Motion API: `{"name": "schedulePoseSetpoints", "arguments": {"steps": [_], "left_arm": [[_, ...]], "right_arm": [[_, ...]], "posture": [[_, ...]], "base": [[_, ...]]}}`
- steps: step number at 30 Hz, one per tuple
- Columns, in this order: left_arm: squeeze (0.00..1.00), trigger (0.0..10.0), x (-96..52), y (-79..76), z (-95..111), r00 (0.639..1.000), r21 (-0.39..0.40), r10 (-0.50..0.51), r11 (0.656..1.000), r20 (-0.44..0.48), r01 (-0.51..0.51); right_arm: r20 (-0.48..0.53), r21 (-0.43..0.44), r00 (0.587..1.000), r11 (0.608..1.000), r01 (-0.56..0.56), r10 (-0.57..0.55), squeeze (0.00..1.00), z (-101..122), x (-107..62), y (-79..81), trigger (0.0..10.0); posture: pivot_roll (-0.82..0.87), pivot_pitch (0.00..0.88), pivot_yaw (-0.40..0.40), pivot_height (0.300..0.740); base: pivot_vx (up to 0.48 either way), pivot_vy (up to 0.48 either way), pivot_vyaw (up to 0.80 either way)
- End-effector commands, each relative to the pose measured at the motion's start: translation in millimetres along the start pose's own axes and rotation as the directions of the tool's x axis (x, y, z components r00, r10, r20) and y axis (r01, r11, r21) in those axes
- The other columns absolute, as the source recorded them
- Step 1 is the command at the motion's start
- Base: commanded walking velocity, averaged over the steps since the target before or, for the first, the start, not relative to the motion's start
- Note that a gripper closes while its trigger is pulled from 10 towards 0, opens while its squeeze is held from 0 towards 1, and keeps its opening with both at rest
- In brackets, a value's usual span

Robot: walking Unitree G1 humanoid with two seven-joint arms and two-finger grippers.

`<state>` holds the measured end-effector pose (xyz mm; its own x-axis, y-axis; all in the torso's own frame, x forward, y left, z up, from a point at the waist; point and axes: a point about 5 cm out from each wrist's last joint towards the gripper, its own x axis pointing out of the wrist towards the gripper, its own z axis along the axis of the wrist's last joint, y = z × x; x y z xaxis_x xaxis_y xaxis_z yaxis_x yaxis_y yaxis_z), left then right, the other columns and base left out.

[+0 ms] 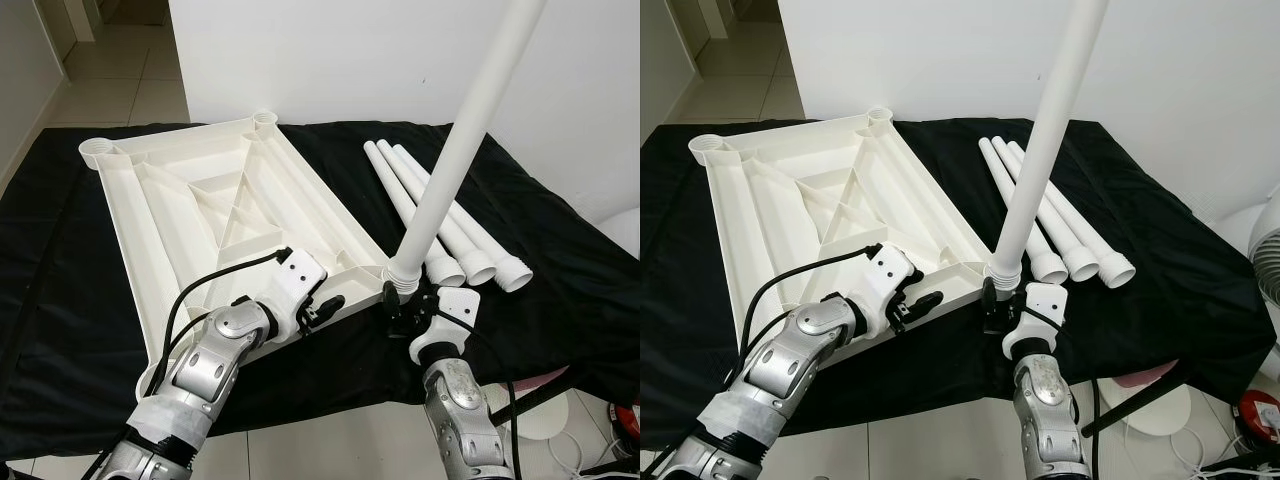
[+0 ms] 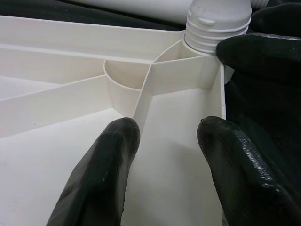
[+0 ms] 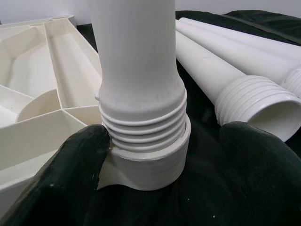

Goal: Building children table

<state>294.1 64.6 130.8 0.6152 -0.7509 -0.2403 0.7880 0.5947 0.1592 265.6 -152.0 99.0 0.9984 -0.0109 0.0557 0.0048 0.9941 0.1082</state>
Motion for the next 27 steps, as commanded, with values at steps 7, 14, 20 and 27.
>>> {"name": "schedulePoseSetpoints", "arguments": {"steps": [7, 14, 20, 27], "left_arm": [[0.0, 10.0, -2.5, 29.6, -8, 0.96, -0.016, 0.27, 0.962, -0.074, -0.272], [0.0, 10.0, -4.6, 35.5, -7, 0.95, -0.054, 0.308, 0.949, -0.057, -0.311], [0.0, 10.0, -4.8, 38.4, -16, 0.937, -0.023, 0.319, 0.945, -0.139, -0.326], [0.0, 10.0, -6.3, 49.4, -29, 0.876, 0.002, 0.394, 0.912, -0.279, -0.41]], "right_arm": [[0.007, 0.013, 1.0, 1.0, 0.006, -0.007, 0.0, 3, -3.4, -6.3, 10.0], [0.01, 0.013, 1.0, 1.0, -0.005, 0.005, 0.0, 2, -5.9, -7.7, 10.0], [0.01, 0.003, 0.998, 0.998, -0.056, 0.056, 0.0, 1, -14.7, -7.5, 10.0], [0.01, 0.001, 0.999, 0.999, -0.035, 0.035, 0.0, 1, -15.4, -12.5, 10.0]], "posture": [[0.04, 0.057, -0.058, 0.74], [0.04, 0.065, -0.058, 0.74], [0.03, 0.066, -0.049, 0.74], [0.02, 0.066, -0.044, 0.74]], "base": [[0.0, 0.0, 0.0], [0.0, 0.0, 0.0], [0.0, 0.0, 0.0], [0.0, 0.0, 0.0]]}}
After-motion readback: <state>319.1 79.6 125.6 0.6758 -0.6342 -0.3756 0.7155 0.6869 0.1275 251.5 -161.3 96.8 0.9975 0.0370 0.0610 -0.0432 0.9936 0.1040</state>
